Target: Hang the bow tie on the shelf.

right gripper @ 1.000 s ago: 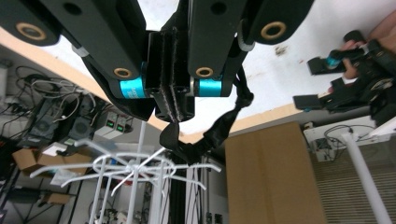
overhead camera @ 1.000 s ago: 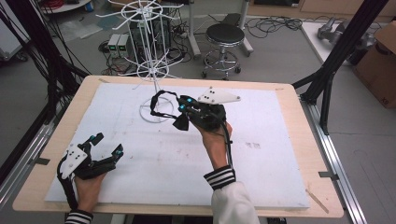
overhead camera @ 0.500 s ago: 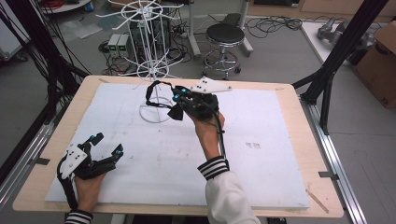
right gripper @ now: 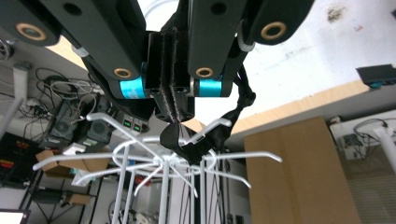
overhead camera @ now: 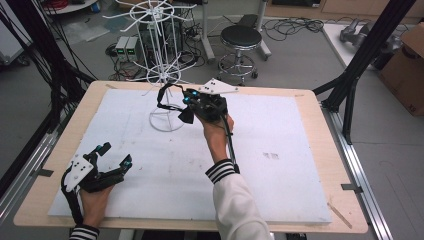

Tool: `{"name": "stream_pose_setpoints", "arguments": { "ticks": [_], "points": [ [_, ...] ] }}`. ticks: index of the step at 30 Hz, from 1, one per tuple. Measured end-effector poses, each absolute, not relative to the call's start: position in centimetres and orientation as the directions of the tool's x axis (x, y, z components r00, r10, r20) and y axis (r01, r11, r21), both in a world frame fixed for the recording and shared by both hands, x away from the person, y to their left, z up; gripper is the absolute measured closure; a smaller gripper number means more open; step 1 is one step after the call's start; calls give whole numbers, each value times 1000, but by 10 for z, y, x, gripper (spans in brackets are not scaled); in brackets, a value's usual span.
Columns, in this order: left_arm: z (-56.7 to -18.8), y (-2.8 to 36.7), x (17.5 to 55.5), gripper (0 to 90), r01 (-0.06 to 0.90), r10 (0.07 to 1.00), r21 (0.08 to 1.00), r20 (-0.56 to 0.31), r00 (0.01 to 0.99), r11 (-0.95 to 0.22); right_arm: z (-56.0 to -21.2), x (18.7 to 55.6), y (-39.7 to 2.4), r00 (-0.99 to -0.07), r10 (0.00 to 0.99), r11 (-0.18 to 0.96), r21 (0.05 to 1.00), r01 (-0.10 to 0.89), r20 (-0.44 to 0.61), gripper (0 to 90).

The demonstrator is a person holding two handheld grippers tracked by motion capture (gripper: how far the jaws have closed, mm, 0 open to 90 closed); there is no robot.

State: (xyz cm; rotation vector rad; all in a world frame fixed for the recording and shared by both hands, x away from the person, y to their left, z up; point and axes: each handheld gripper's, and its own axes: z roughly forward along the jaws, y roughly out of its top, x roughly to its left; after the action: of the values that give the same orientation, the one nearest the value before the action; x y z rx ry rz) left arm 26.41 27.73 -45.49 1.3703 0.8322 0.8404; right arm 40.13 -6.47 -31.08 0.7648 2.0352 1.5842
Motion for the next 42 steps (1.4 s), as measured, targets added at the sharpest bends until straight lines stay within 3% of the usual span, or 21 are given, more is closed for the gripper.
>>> {"name": "stream_pose_setpoints", "arguments": {
  "ticks": [21, 29, 35, 36, 37, 38, 41, 42],
  "points": [
    [-455, 277, 264, 144, -24, 881, 999, -11, 472, 25, -322, 409, -58, -719, 692, 293, 933, 208, -57, 881],
    [-455, 277, 264, 144, -25, 882, 999, -13, 472, 28, -330, 410, -61, -716, 697, 299, 924, 237, -42, 830],
    [-455, 277, 264, 144, -24, 882, 999, -13, 472, 27, -333, 404, -67, -711, 702, 292, 926, 241, -37, 702],
    [-455, 277, 264, 144, -24, 882, 999, -12, 471, 26, -333, 402, -69, -711, 702, 287, 928, 239, -34, 655],
    [-455, 277, 264, 144, -24, 882, 999, -11, 471, 26, -332, 398, -73, -712, 702, 279, 929, 242, -26, 545],
    [-455, 277, 264, 144, -24, 882, 999, -12, 471, 26, -332, 398, -73, -712, 702, 279, 929, 242, -26, 545],
    [-455, 277, 264, 144, -23, 882, 999, -11, 472, 25, -331, 392, -81, -716, 699, 253, 935, 250, 2, 403],
    [-455, 277, 264, 144, -22, 882, 1000, -9, 472, 22, -331, 387, -88, -713, 701, 237, 939, 251, 14, 284]
  ]
}}
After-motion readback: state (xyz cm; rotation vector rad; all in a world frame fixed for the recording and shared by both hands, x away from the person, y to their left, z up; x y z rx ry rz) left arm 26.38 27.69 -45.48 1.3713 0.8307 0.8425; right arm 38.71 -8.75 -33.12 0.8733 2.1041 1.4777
